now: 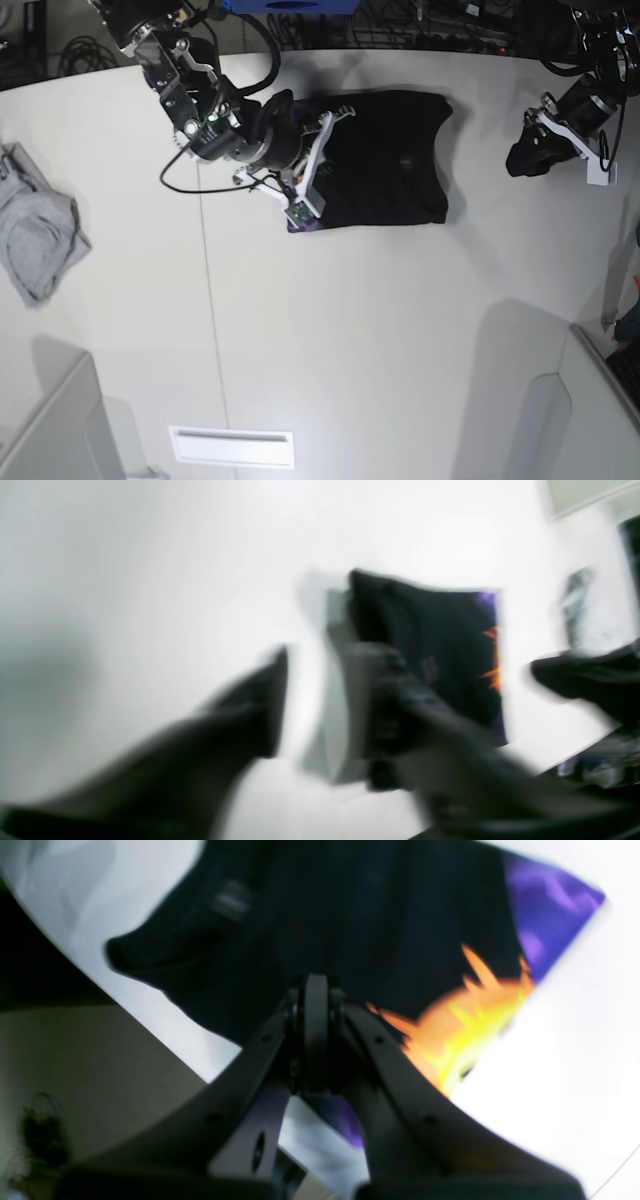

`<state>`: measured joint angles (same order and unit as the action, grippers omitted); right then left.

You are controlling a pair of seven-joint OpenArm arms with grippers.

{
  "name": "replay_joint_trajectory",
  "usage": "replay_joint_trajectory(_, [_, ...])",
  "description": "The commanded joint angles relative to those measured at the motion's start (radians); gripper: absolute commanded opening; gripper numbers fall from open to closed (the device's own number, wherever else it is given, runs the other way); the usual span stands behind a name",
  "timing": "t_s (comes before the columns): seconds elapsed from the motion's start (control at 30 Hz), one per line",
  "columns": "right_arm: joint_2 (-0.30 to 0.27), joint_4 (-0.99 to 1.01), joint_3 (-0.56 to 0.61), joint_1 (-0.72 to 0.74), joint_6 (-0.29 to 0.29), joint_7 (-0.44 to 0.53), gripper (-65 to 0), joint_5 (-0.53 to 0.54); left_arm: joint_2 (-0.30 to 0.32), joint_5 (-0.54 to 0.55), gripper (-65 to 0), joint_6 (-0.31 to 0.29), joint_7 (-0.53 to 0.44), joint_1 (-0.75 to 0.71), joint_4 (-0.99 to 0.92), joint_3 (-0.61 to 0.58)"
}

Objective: Fold the T-shirt properly
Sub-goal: 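Release the fold with the right gripper and grasp the bundle with the left, then flip the folded bundle over with the left gripper, showing the sun print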

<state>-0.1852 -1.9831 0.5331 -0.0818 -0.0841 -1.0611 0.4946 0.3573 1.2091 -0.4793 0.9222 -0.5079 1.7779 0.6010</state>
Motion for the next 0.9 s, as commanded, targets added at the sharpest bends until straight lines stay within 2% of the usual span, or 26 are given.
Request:
replay_joint_trajectory(0.0, [-0.012,-0.02,-0.015,0.007,0.008,0.017,-65.0,0.008,-0.004,0.038,-27.2,-0.009,-0.013,0.013,-0.003,-0.013])
replay_joint_trajectory(0.1, [-0.037,-0.02,-0.018,0.003,0.01,0.018,-65.0,0.008,-0.033,0.044,-8.2,-0.009,-0.013,0.045,-0.059,-0.057])
replay_joint_trajectory(0.17, [-0.038,-0.02,-0.023,-0.014,0.01,0.018,-65.0,0.008,-0.053,0.042,-3.0,-0.014,-0.013,0.071,-0.094,-0.092])
replay_joint_trajectory(0.27, [-0.038,-0.02,-0.024,-0.022,0.01,0.02,-65.0,0.008,-0.08,0.042,-2.6,-0.016,-0.013,0.11,-0.128,-0.155])
replay_joint_trajectory(0.43, [-0.04,-0.02,-0.026,-0.023,0.01,0.02,-65.0,0.008,-0.085,0.039,-2.6,-0.006,-0.015,0.186,-0.198,-0.264])
replay_joint_trajectory(0.6, [-0.04,-0.022,-0.028,-0.023,0.01,0.02,-65.0,0.008,-0.079,0.039,-2.8,0.121,-0.015,0.245,-0.306,-0.359])
replay_joint_trajectory(0.67, [-0.04,-0.022,-0.041,-0.028,0.01,0.037,-65.0,0.008,-0.079,0.039,-2.8,0.15,-0.016,0.251,-0.323,-0.392])
replay_joint_trajectory(0.73, [-0.04,-0.022,-0.066,-0.051,0.01,0.078,-65.0,0.008,-0.077,0.018,-5.1,0.172,-0.015,0.262,-0.33,-0.427])
replay_joint_trajectory(0.77, [-0.04,-0.022,-0.086,-0.062,0.01,0.101,-65.0,0.008,-0.077,-0.019,-9.4,0.187,-0.013,0.269,-0.33,-0.447])
replay_joint_trajectory(0.83, [-0.04,-0.022,-0.124,-0.086,0.01,0.132,-65.0,0.008,-0.077,-0.096,-22.9,0.195,-0.013,0.275,-0.33,-0.473])
replay_joint_trajectory(0.87, [-0.04,-0.022,-0.146,-0.1,0.01,0.144,-65.0,0.008,-0.077,-0.13,-31.8,0.195,-0.013,0.277,-0.33,-0.481])
